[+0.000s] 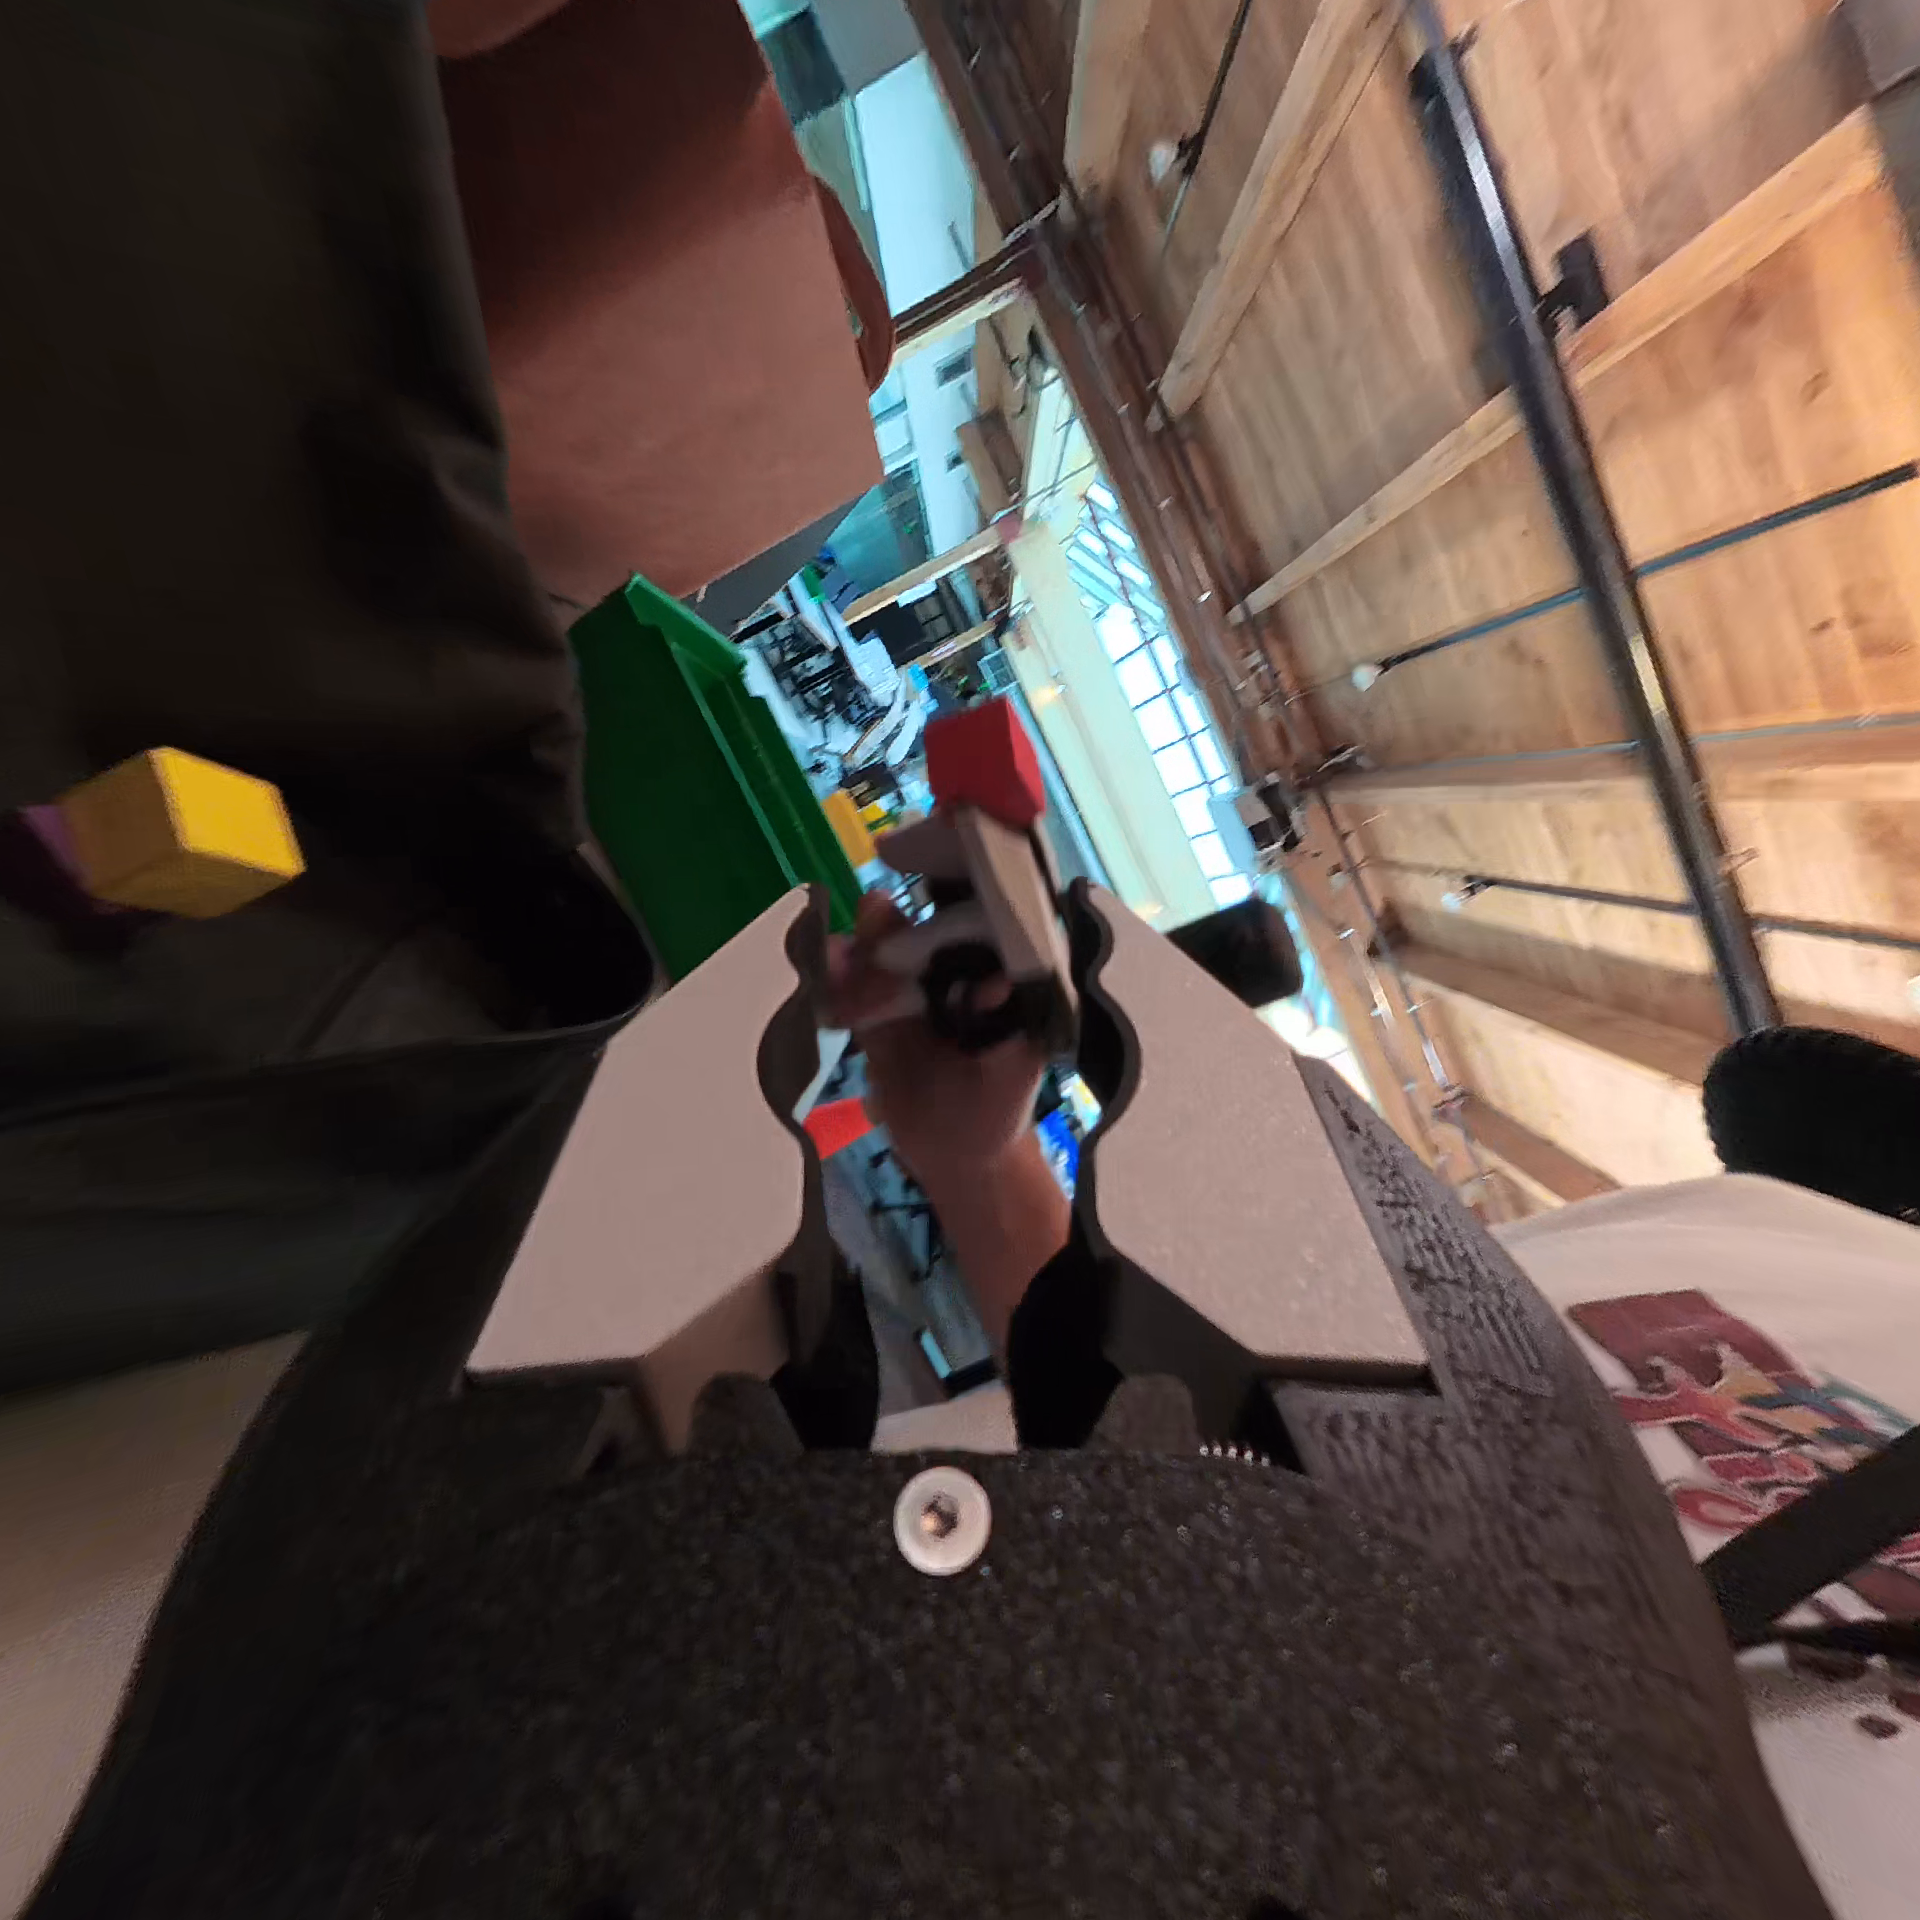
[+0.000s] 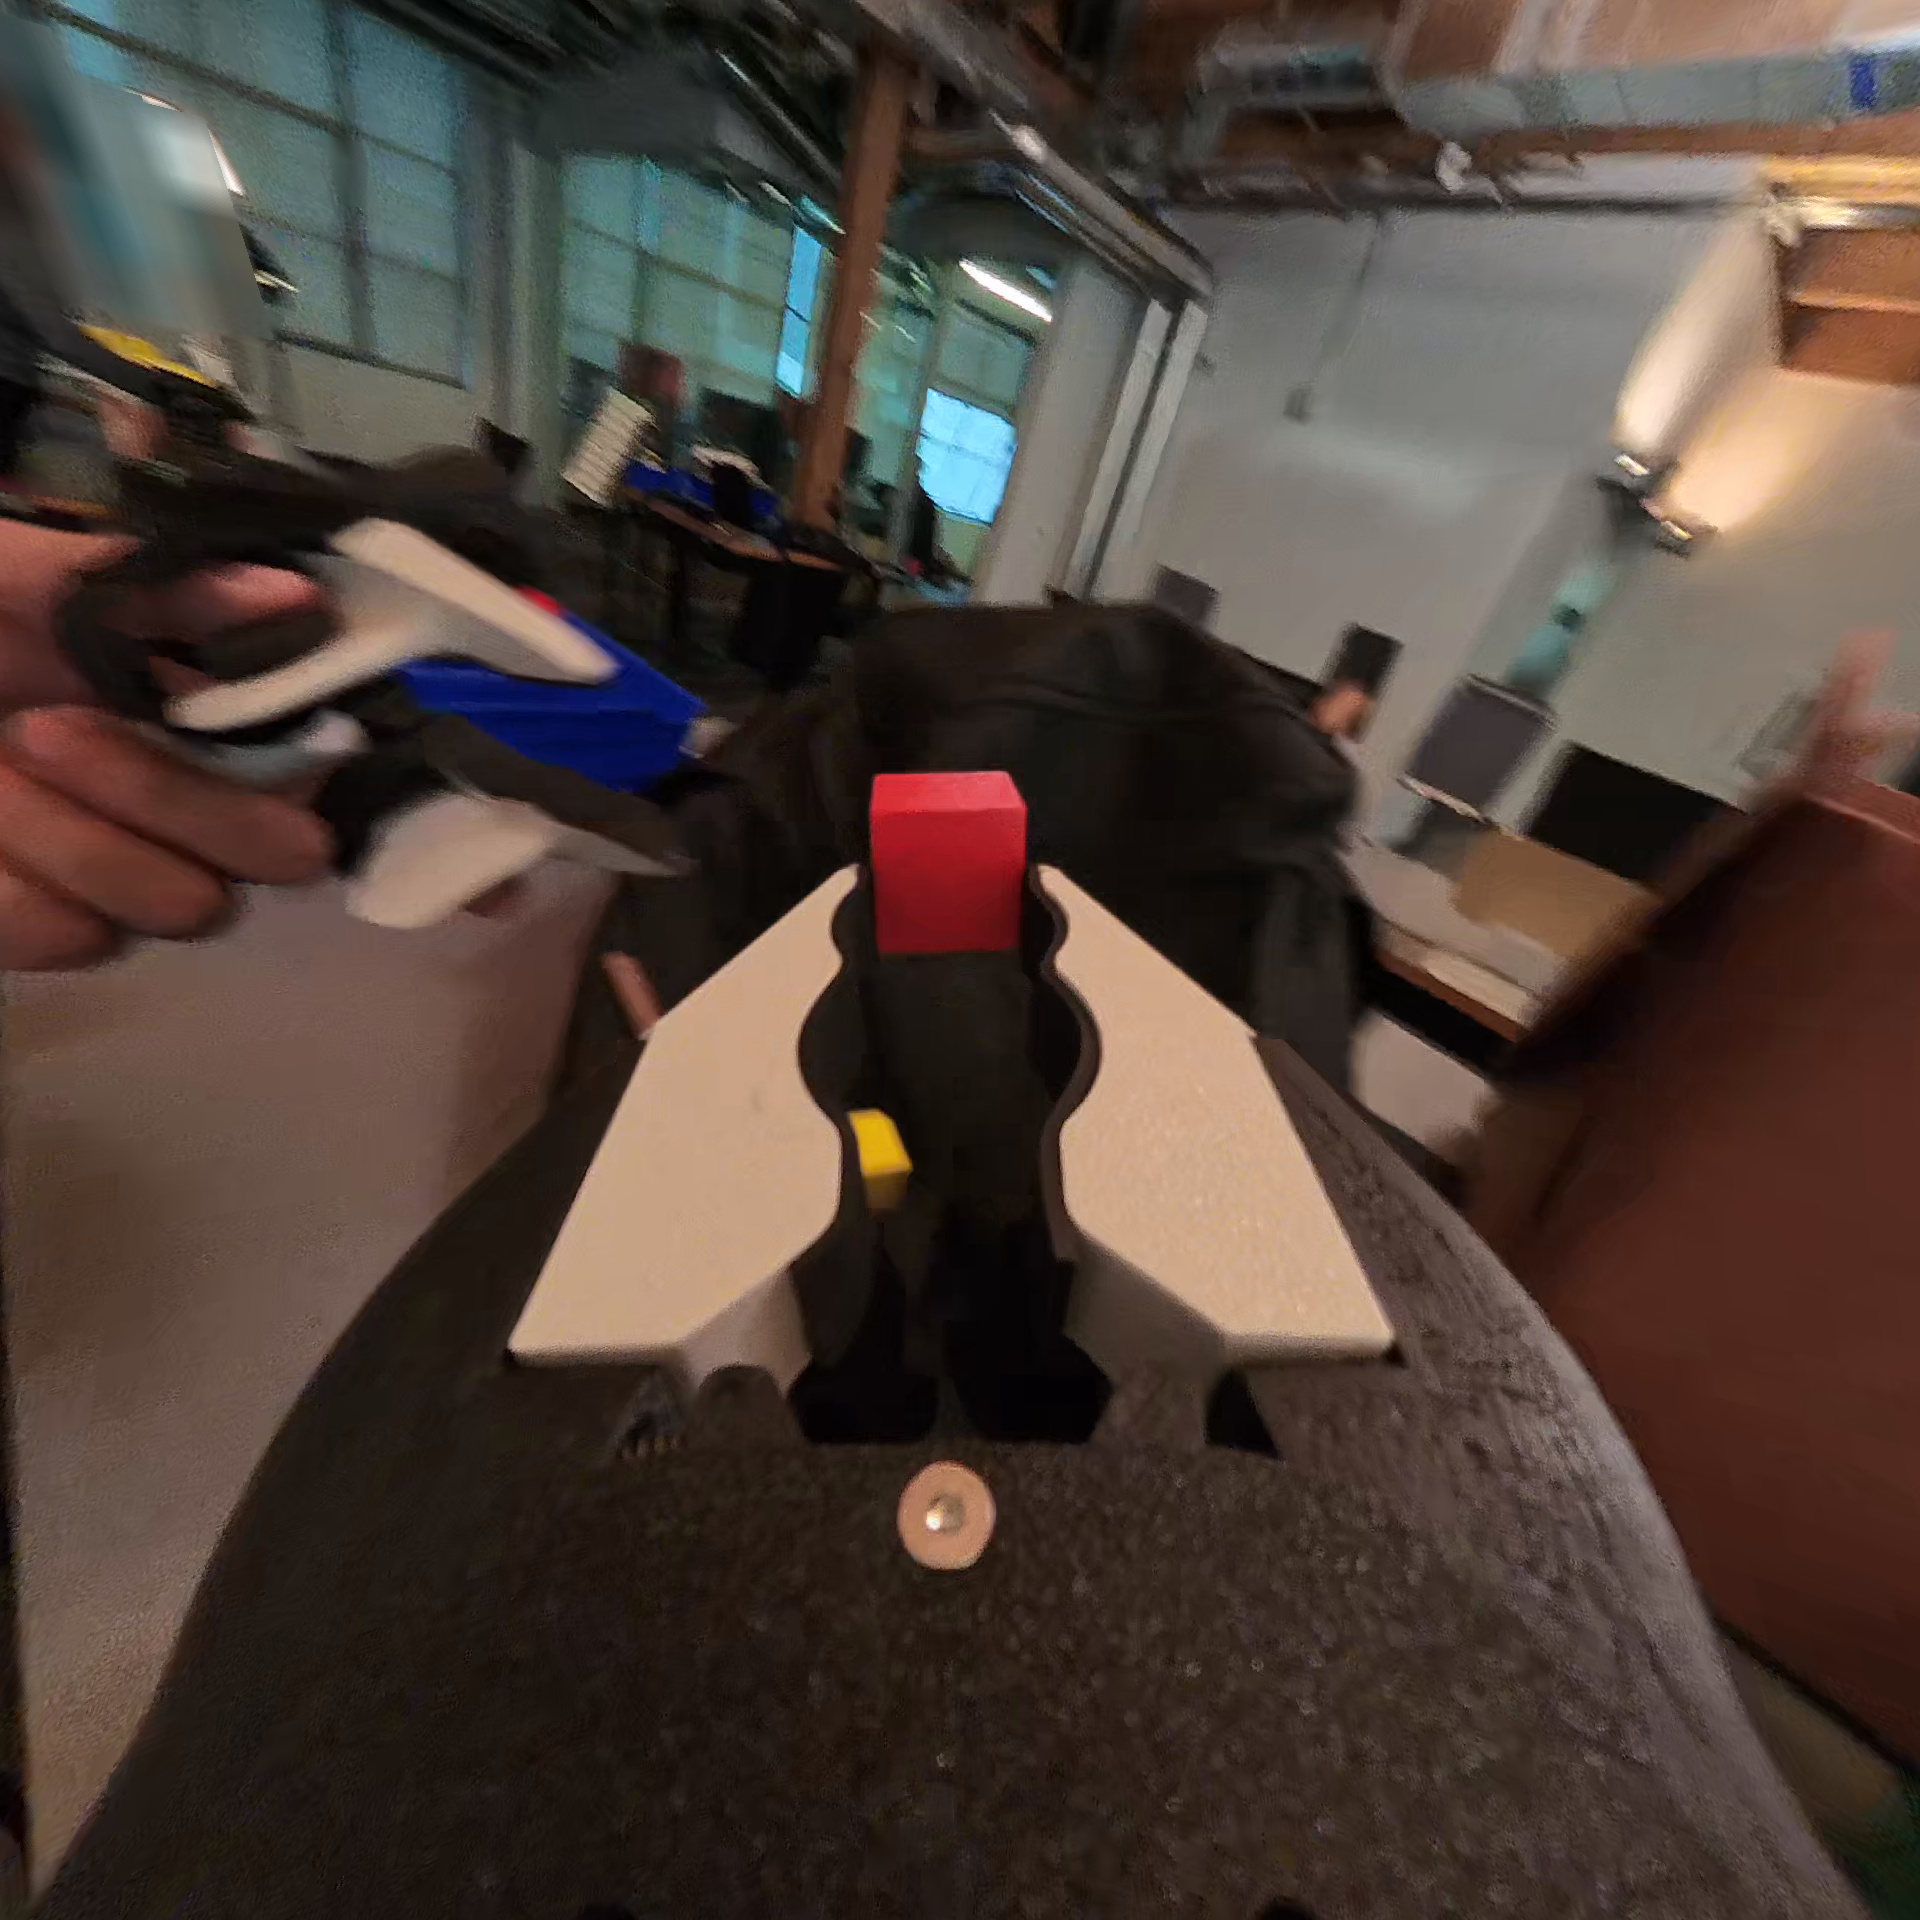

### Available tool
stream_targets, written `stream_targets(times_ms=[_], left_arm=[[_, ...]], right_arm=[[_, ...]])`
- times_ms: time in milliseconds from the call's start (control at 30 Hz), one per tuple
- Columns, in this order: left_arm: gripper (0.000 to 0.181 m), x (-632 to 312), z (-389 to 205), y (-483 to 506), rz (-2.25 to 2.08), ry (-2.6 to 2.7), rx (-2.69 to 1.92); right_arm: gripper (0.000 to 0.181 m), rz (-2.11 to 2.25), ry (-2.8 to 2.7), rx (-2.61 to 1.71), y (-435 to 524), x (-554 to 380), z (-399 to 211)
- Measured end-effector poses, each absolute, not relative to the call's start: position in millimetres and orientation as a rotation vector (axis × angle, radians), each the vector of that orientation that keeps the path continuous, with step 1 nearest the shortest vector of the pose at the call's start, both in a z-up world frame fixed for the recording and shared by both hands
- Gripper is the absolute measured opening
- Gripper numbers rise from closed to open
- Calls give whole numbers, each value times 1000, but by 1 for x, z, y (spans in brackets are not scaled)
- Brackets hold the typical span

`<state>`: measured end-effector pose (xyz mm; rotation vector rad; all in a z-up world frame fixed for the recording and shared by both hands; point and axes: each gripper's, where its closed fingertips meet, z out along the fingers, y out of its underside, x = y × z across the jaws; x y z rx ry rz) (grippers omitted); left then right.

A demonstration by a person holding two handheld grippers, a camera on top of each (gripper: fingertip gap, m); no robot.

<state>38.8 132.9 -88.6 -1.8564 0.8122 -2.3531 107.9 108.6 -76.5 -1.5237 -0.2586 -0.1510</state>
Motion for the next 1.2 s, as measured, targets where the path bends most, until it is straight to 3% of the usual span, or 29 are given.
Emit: stream_targets(times_ms=[167,333,500,767,967,1200], left_arm=[[47,0,-121,141,-2095,1047,-1943],[47,-37,-147,161,-1845,1175,-2018],[47,-63,-153,174,-1777,1235,-2035],[47,-83,-171,188,-1460,1402,-2002],[47,-59,-186,186,-1147,1490,-1953],[47,20,-194,171,-1003,1618,-1810]], right_arm=[[27,-389,218,-1778,39,255,-90],[27,-441,761,-2194,-42,379,-167],[27,-279,1057,-2594,-80,423,-249],[28,-267,1211,-2789,-104,454,-298],[43,-418,1165,-2592,-98,460,-265],[55,-321,649,-1981,-7,340,-136]])
